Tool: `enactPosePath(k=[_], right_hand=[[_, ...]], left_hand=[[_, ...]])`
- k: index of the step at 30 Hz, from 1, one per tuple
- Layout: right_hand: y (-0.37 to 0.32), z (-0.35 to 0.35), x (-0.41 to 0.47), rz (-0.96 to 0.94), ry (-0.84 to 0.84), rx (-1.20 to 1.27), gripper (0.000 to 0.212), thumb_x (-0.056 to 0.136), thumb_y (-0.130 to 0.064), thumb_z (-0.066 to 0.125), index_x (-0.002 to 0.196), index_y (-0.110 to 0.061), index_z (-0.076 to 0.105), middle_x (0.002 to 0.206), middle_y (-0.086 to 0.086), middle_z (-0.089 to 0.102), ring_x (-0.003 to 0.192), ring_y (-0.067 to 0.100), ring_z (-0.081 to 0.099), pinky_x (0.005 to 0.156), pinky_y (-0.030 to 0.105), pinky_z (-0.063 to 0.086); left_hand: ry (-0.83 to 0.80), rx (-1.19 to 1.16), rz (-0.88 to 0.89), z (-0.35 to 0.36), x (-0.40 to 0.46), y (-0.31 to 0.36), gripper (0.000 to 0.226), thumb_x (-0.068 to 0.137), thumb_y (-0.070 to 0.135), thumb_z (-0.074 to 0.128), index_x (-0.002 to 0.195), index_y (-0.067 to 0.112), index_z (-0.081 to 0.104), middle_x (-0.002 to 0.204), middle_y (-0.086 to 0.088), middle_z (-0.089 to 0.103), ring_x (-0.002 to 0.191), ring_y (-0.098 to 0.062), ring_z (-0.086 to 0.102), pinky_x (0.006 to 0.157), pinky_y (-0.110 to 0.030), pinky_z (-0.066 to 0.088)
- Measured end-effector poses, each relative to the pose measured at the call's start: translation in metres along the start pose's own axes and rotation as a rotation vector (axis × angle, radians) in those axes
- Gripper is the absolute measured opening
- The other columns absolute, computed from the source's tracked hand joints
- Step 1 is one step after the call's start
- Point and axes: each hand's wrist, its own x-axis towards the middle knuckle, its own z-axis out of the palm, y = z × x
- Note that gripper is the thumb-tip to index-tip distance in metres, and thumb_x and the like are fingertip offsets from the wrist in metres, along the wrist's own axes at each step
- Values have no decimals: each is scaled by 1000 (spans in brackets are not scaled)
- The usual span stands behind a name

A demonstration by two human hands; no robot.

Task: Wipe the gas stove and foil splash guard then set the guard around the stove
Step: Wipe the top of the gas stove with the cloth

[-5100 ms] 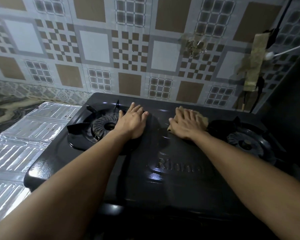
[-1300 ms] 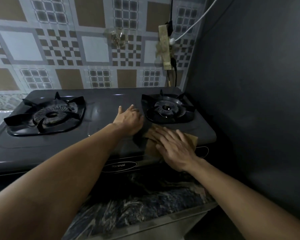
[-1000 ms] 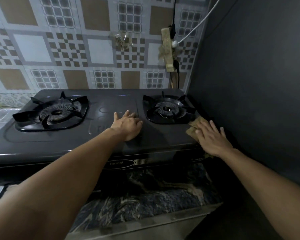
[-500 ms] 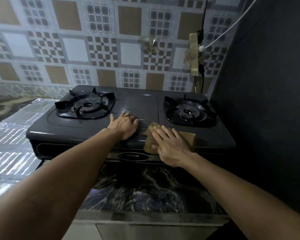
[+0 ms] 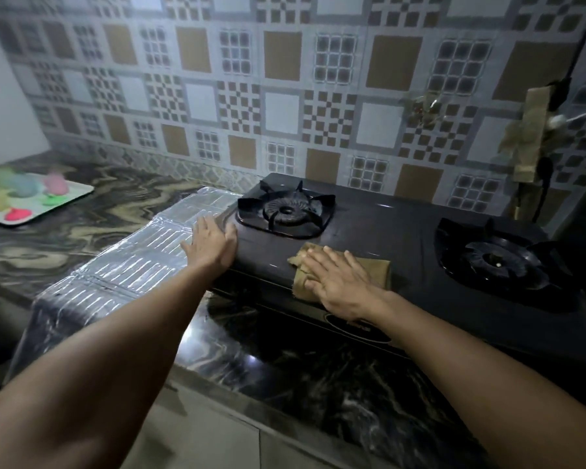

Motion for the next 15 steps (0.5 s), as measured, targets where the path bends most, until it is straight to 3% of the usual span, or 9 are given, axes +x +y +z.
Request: enactPosePath(k=[3,5,7,8,10,12,15], right_hand=[[-18,-1,31,-64,3,6,59,102,-48,18,155,-27,2,162,-8,-5,149,17,-7,120,45,-4],[-30,-2,52,-110,4,23,59,102,-47,18,155,-27,3,163,-8,-2,149,17,-6,120,46,-3],[-42,-3,70,-152,17,14,58,102,-46,20,155,-27,5,162,-9,1,149,17,-3,120,46,-1],[-48,-4,79,-165,21,5,58,102,-46,21,155,-27,6,162,-9,1,149,17,-2,120,45,0],[-60,-4,93,-186,28,-11,58,102,-45,21,155,-26,5,163,-8,0,149,17,-2,120,44,0],[-72,-4,108,-210,27,-23,59,102,-44,21,155,-24,4,163,-7,-2,149,18,-3,121,44,1],[-91,-5,134,-227,11,-13,61,101,-45,21,155,-22,3,163,-4,-3,149,19,-4,121,45,-1]], left_hand=[[-16,-235,-170,-10,11,-27,60,96,47,29,131,0,41,141,-21,43,131,-36,40,109,-54,27],[-61,-462,-229,-16,19,-40,65,90,51,28,119,-2,52,132,-20,52,119,-35,49,98,-46,36],[-73,-650,-249,-19,23,-47,42,97,43,27,99,11,54,120,-6,49,106,-24,48,87,-37,34],[-78,-725,-274,-22,25,-49,31,101,38,26,100,16,48,115,-6,47,102,-22,46,83,-36,33],[-96,-862,-330,-25,27,-53,30,103,37,24,119,20,42,107,-12,53,98,-23,49,79,-39,34],[-123,-961,-375,-28,28,-57,48,102,41,21,144,20,30,101,-15,61,100,-28,54,92,-46,32],[-143,-1022,-423,-29,34,-69,57,101,46,20,150,17,22,92,-13,68,102,-32,58,103,-52,27]])
